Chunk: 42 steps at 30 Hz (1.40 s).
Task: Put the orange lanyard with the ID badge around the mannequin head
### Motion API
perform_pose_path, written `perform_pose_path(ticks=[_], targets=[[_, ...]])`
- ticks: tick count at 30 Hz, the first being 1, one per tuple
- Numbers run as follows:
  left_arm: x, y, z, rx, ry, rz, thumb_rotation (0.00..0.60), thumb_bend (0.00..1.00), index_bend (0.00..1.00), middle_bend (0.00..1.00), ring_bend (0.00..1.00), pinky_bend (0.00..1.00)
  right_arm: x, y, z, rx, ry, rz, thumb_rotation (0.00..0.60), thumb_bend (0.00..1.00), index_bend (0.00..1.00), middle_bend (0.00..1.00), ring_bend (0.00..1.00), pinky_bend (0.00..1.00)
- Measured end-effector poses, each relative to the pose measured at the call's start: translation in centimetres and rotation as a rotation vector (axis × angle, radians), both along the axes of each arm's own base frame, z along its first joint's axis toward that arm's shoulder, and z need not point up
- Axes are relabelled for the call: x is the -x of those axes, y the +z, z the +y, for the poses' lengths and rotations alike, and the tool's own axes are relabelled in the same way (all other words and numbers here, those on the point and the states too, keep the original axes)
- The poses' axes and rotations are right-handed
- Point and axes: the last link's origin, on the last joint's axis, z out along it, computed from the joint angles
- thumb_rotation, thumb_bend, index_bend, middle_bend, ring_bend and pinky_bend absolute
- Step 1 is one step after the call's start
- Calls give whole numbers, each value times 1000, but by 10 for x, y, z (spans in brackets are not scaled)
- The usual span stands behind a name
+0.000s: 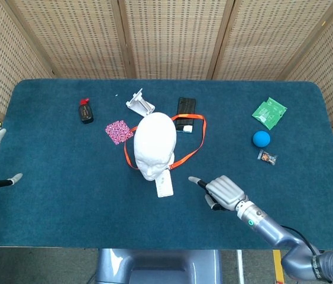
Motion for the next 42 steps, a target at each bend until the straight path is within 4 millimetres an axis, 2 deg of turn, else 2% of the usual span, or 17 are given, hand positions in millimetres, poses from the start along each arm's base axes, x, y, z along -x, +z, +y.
perform_pose_path(ticks=[9,14,21,31,42], targets=[[1,-1,1,5,5,-5,600,6,0,0,0,0,-23,-40,-7,-60,23,71,600,872,64,802,887,993],[1,-2,2,6,8,-8,600,7,0,0,0,0,-29,-43,-8,-91,23,89,600,872,64,802,887,993],[1,-3,2,12,6,-9,600,7,0,0,0,0,-39,-62,-5,-114,8,99,600,872,71,802,887,993],[2,-3,3,13,6,-8,600,5,0,0,0,0,-45,-74,-2,-122,13,138,600,872,118,804,888,994],[1,-4,3,14,5,-8,600,6,0,0,0,0,-44,-74,22,-220,44,213,600,872,161,807,891,994]])
